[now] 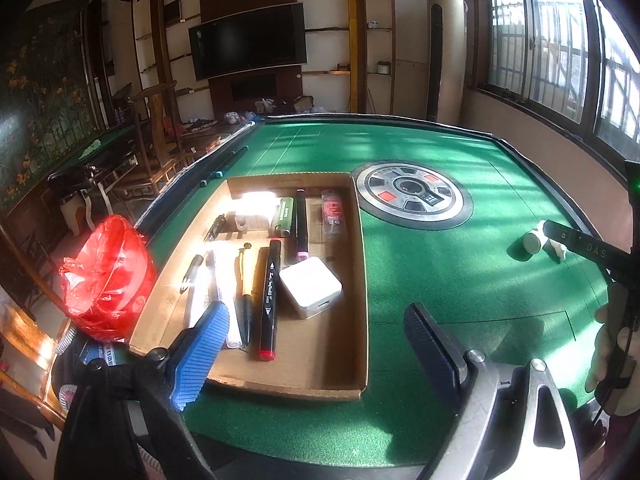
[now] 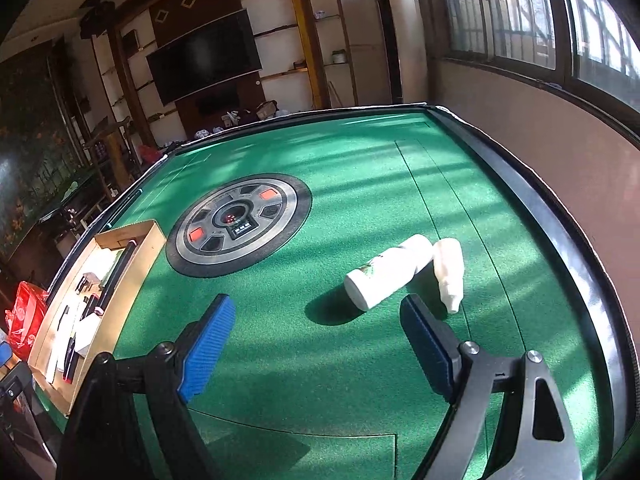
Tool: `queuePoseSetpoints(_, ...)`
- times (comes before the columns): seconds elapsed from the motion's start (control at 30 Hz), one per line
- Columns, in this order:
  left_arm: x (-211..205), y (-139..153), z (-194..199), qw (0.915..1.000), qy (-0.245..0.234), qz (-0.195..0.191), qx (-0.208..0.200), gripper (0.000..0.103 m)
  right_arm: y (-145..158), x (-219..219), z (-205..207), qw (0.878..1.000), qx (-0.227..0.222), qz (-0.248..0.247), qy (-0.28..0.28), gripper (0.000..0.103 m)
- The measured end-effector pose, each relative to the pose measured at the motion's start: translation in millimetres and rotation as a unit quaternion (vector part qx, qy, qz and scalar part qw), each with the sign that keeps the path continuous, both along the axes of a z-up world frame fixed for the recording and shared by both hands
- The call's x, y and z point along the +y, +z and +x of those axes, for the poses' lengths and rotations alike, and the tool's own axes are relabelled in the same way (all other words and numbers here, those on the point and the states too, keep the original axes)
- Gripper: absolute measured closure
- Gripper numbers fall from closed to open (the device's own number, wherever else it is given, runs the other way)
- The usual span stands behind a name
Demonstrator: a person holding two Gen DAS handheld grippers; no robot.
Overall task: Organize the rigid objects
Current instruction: 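Withdraw both tools from the box toward the white bottles, then grasp the small white spray bottle with the right tool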
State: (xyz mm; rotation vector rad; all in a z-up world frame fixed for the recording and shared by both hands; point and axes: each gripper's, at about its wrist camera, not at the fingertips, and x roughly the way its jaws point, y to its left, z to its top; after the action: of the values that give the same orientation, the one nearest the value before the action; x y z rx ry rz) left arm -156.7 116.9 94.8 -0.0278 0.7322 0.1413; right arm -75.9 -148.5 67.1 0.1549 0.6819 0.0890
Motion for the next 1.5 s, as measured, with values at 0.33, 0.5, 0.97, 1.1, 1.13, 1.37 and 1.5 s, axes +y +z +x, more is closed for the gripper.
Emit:
queuePoseSetpoints(0.33,-28.0,4.1,0.5,0.9973,-0.056,-0.048,0.001,0.012,3.4,-98.3,13.1,0.996,0.013,0.027,-0.089,0.019)
queuePoseSetpoints(0.5,-53.1,9.4,-6.6,0.9913,-0.108,-0.074,-0.015,0.012,-8.9,-126.4,42.6,0.992,0.067,0.047,-0.099,0.019)
queuePoseSetpoints(0.97,-91.1,15.0,1.6,0.9862,-0.162,-0.036,-0.011,0.012,-50.9,-90.4,94.3,0.987,0.137,-0.012,-0.078,0.072)
queuePoseSetpoints(1.1,-105.4,15.2,26.7,0.9827,-0.177,-0.054,0.005,0.012,-50.7,-98.6,87.8,0.989,0.126,0.014,-0.069,0.075)
queuePoseSetpoints(1.13,-110.2,14.6,34.8,0.9818,-0.181,-0.058,0.01,0.012,-51.5,-101.0,86.2,0.99,0.124,0.018,-0.07,0.075)
queuePoseSetpoints(1.37,-158.5,-4.5,96.5,0.9763,-0.203,-0.063,0.039,0.012,-52.7,-121.0,80.1,0.987,0.117,0.083,-0.071,0.075)
queuePoseSetpoints(1.5,-197.3,-18.4,134.4,0.9724,-0.223,-0.05,0.048,0.012,-52.3,-129.3,79.9,0.984,0.12,0.103,-0.085,0.075)
